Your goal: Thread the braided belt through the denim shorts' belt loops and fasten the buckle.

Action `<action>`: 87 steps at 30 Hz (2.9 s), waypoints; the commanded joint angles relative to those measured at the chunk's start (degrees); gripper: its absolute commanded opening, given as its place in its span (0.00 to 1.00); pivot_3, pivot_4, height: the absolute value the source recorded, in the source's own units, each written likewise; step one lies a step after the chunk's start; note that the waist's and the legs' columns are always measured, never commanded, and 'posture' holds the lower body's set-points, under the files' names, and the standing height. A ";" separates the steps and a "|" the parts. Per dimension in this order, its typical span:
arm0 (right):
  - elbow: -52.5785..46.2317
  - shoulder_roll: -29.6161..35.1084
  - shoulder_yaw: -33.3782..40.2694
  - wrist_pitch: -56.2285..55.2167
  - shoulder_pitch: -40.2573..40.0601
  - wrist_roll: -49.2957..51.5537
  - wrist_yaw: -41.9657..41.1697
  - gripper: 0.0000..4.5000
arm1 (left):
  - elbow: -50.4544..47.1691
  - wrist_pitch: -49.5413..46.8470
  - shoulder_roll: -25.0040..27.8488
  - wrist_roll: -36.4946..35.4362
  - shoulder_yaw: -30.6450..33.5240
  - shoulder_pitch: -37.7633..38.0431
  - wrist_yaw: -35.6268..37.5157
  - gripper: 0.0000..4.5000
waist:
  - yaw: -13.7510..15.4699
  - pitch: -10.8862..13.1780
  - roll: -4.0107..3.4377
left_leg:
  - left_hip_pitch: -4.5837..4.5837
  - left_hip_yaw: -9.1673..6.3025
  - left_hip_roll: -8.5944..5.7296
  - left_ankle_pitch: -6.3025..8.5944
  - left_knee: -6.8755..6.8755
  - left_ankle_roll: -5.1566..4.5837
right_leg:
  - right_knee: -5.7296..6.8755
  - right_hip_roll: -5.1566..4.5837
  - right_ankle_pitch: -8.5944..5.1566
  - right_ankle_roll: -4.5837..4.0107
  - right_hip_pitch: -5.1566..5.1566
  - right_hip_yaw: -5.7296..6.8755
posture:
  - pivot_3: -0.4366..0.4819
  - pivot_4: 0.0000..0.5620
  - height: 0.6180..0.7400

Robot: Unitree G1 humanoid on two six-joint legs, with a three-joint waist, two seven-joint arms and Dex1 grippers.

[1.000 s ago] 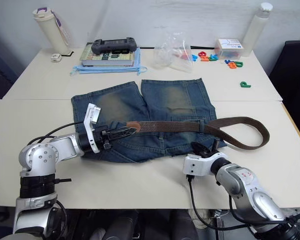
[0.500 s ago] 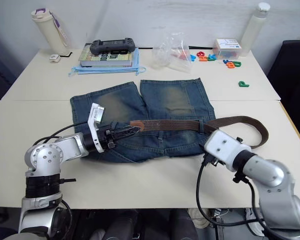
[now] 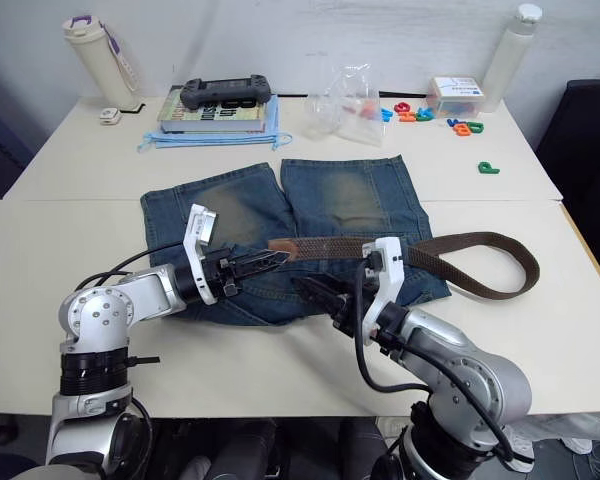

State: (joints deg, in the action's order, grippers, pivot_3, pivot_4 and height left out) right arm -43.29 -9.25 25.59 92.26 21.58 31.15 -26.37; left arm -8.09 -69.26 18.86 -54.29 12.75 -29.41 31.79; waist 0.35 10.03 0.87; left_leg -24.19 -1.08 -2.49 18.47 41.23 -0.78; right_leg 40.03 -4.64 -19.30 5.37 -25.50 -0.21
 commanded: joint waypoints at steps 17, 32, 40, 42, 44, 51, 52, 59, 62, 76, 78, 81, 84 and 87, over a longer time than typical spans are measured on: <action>8.89 -11.79 19.62 -1.64 11.43 14.43 15.32 0.47 | -2.05 0.56 0.36 -2.64 0.42 -0.37 -0.94 0.11 | -0.65 0.02 -0.04 | 0.01 0.04 0.08 -0.03 -0.07 0.03 | 0.11 0.07 -0.01 -0.02 -0.07 -0.03 | 0.48 0.27 0.40; 18.97 -11.98 13.12 -10.66 2.32 36.87 29.06 0.47 | 2.28 -1.96 -5.63 -11.41 9.24 -1.68 -12.74 0.11 | -0.64 0.04 -0.06 | -0.02 0.04 0.08 -0.02 -0.07 -0.03 | 0.08 0.07 -0.01 -0.02 -0.08 -0.03 | 0.48 0.27 0.40; 25.62 -7.57 3.98 -25.20 -2.39 57.02 39.53 0.47 | 2.09 -4.25 -6.67 -18.31 11.29 0.49 -19.91 0.11 | -1.09 0.04 -0.06 | -0.03 0.10 0.11 0.00 -0.05 -0.08 | 0.10 0.09 -0.01 -0.01 -0.09 -0.07 | 0.48 0.27 0.40; 26.26 -5.57 0.76 -28.25 -3.14 59.18 40.85 0.47 | 1.81 -3.99 -6.83 -19.68 11.21 0.78 -21.25 0.11 | -1.26 0.04 -0.06 | -0.03 0.09 0.12 0.00 -0.03 -0.08 | 0.12 0.10 -0.01 -0.01 -0.09 -0.07 | 0.48 0.27 0.40; 26.94 -3.75 -2.09 -31.05 -3.86 60.36 41.63 0.47 | 1.42 -3.73 -6.95 -20.91 10.86 0.97 -22.36 0.11 | -1.43 0.04 -0.06 | -0.03 0.08 0.12 0.02 -0.02 -0.11 | 0.16 0.11 -0.01 -0.02 -0.09 -0.06 | 0.48 0.27 0.40; 28.24 0.34 -7.57 -39.23 -3.66 62.61 41.76 0.47 | 0.56 -3.22 -6.32 -23.81 9.04 1.80 -23.97 0.11 | -1.76 0.04 -0.06 | -0.04 0.08 0.11 0.01 0.02 -0.10 | 0.15 0.10 -0.01 -0.01 -0.09 -0.06 | 0.48 0.27 0.40; 28.54 1.00 -7.47 -40.23 -3.40 62.82 41.60 0.47 | 0.50 -3.17 -5.91 -23.86 8.69 1.87 -23.79 0.11 | -1.79 0.04 -0.05 | -0.04 0.08 0.11 0.01 0.02 -0.10 | 0.15 0.10 -0.01 -0.01 -0.08 -0.06 | 0.48 0.27 0.40; 28.95 5.22 -8.11 -44.84 -3.56 64.91 41.26 0.47 | 0.66 -2.02 -4.73 -25.15 7.76 2.16 -24.34 0.11 | -1.80 0.04 -0.06 | -0.04 0.08 0.12 0.02 0.01 -0.11 | 0.14 0.11 -0.01 -0.02 -0.09 -0.06 | 0.48 0.27 0.40; 28.67 6.27 -8.97 -45.83 -4.08 65.54 41.11 0.47 | 0.58 -1.62 -4.36 -25.51 7.47 2.25 -24.49 0.11 | -1.80 0.04 -0.05 | -0.04 0.08 0.14 0.02 0.01 -0.12 | 0.13 0.12 -0.01 -0.02 -0.09 -0.05 | 0.48 0.27 0.40; 27.39 9.00 -12.52 -49.80 -4.69 64.89 40.36 0.01 | -0.79 -0.34 -0.89 -24.03 3.83 2.80 -22.07 0.11 | -1.76 0.04 -0.05 | -0.05 0.08 0.14 0.04 0.01 -0.14 | 0.11 0.11 -0.01 -0.02 -0.08 -0.06 | 0.48 0.27 0.40; 27.18 9.34 -12.51 -50.36 -4.75 64.76 40.53 0.00 | -1.26 0.41 -0.02 -22.97 2.90 3.01 -20.63 0.17 | -1.77 0.04 -0.06 | -0.05 0.08 0.14 0.04 0.01 -0.14 | 0.10 0.11 -0.01 -0.02 -0.08 -0.06 | 0.48 0.27 0.40; 26.42 10.13 -12.31 -51.23 -5.23 64.23 40.91 0.00 | -2.44 2.09 1.90 -19.96 1.01 3.53 -17.49 0.37 | -1.73 0.05 -0.06 | -0.05 0.08 0.14 0.04 -0.01 -0.15 | 0.08 0.11 -0.01 -0.02 -0.08 -0.06 | 0.48 0.27 0.40; 25.28 11.60 -11.86 -52.16 -6.47 63.62 41.85 0.00 | -4.37 4.74 4.93 -15.21 -0.83 4.99 -13.33 0.65 | -1.78 0.05 -0.07 | -0.06 0.08 0.14 0.04 -0.01 -0.14 | 0.05 0.11 -0.01 -0.02 -0.08 -0.07 | 0.48 0.27 0.40; 23.80 13.33 -11.19 -53.07 -7.84 63.36 43.25 0.00 | -6.15 7.27 8.99 -11.87 -1.21 7.42 -8.23 0.75 | -1.80 0.06 -0.09 | -0.05 0.08 0.15 0.04 -0.09 -0.14 | 0.01 0.11 -0.02 -0.03 -0.08 -0.08 | 0.48 0.27 0.40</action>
State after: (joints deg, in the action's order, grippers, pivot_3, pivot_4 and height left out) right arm -15.95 3.36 13.77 40.10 14.04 94.16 16.31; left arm -11.34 -63.84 26.53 -67.52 11.18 -22.75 20.36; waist -1.45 10.09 0.78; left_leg -24.25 -1.01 -2.34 18.51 41.14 -0.93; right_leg 40.01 -4.53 -19.32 5.33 -25.59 -0.28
